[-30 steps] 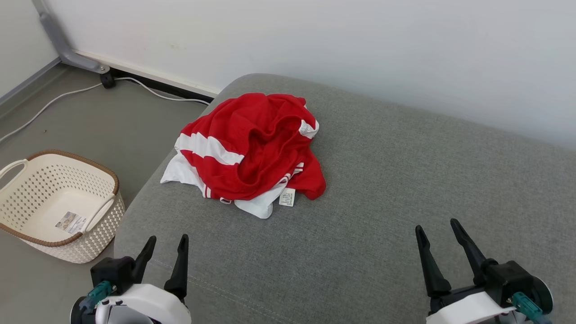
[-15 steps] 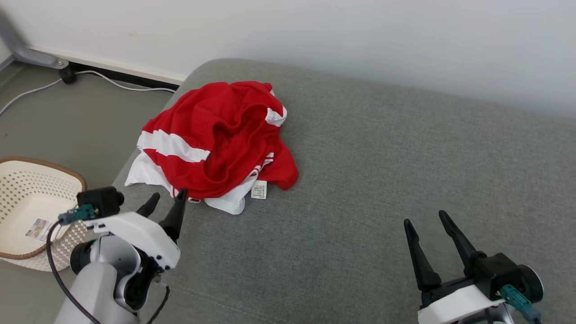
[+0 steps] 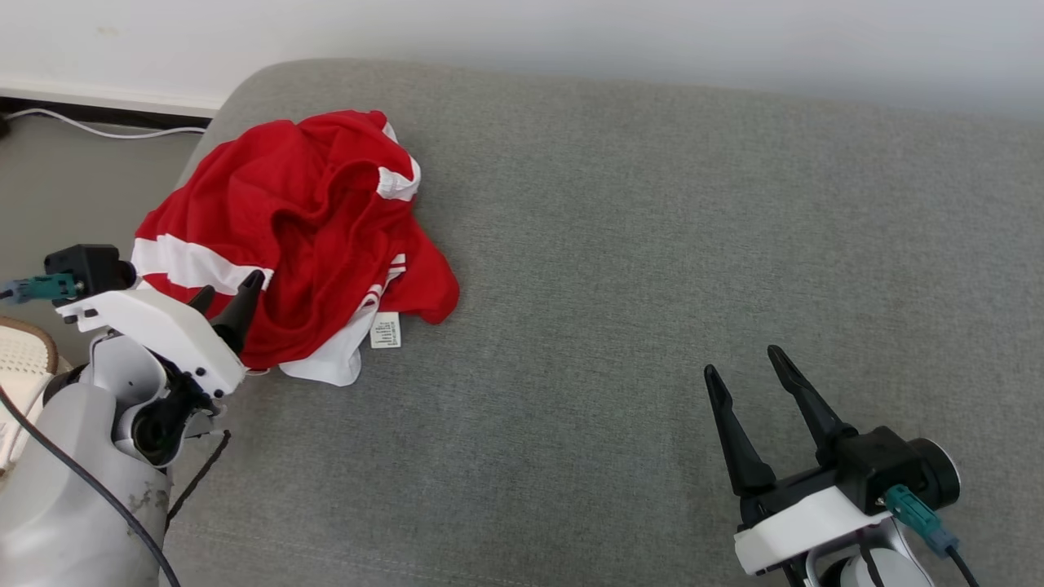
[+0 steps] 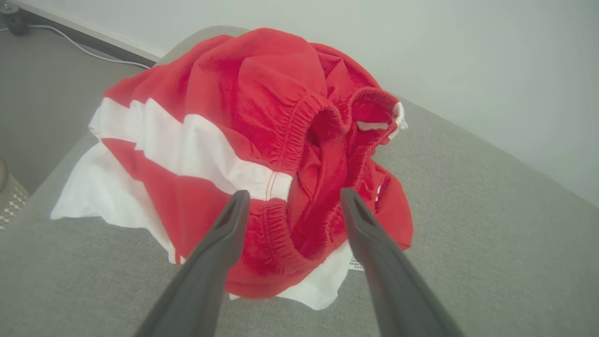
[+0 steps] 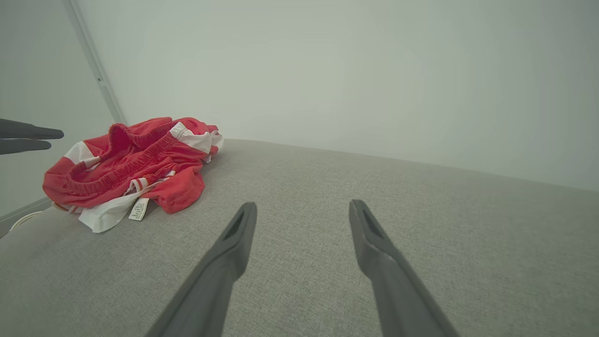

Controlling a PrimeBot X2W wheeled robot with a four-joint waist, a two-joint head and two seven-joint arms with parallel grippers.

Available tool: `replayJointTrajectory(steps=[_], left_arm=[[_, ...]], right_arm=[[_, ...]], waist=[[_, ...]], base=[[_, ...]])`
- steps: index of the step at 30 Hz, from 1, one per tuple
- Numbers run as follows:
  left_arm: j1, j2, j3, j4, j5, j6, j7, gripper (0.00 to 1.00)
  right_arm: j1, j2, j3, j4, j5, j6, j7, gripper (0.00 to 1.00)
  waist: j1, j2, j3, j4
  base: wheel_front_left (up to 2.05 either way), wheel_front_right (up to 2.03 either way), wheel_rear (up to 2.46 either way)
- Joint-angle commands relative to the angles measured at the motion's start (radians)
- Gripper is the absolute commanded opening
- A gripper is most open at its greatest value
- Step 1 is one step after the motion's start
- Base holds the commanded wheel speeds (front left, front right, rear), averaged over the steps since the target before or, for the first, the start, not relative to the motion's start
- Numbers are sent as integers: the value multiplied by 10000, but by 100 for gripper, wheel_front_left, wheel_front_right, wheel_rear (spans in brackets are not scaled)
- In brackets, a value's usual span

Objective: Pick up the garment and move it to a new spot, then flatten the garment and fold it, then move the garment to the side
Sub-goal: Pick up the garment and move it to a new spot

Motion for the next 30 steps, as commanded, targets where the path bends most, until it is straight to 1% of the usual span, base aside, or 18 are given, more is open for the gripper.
replayJointTrajectory(steps=[1,10,15,18,22,23,24,25,30], left_arm=[[-575,562,336,-40,-287,-58,81,100],[-1055,1396,-259,608,-1618,-68,1140,100],[-1180,1765,-587,811,-1918,-69,1527,100],[-1226,1940,-744,856,-2201,-69,1701,100],[-1265,2183,-817,1087,-2317,-70,1531,100],[-1286,2214,-861,1154,-2329,-70,1534,48],[-1306,2238,-880,1202,-2360,-70,1503,28],[-1323,2252,-882,1244,-2399,-70,1449,0],[-1383,2275,-931,1183,-2661,-70,1149,0]], right_arm=[[-356,-39,286,-197,-27,12,-136,100],[-692,-39,242,-209,-48,12,-136,100],[-786,-39,230,-222,-24,12,-136,100],[-877,-39,273,-266,11,12,-136,100],[-944,-39,278,-328,48,12,-136,100],[-954,-39,275,-333,43,12,-136,100],[-959,-39,268,-337,41,12,-136,100],[-962,-39,252,-341,26,12,-136,100],[-938,-39,144,-353,-5,12,-136,100]], waist=[[0,0,207,-265],[0,0,695,-797],[0,0,882,-900],[0,0,1011,-984],[0,0,1128,-1061],[0,0,1153,-1078],[0,0,1170,-1095],[0,0,1184,-1106],[0,0,1185,-1098]], base=[[0,0,0],[0,0,0],[0,0,0],[0,0,0],[0,0,0],[0,0,0],[0,0,0],[0,0,0],[0,0,0]])
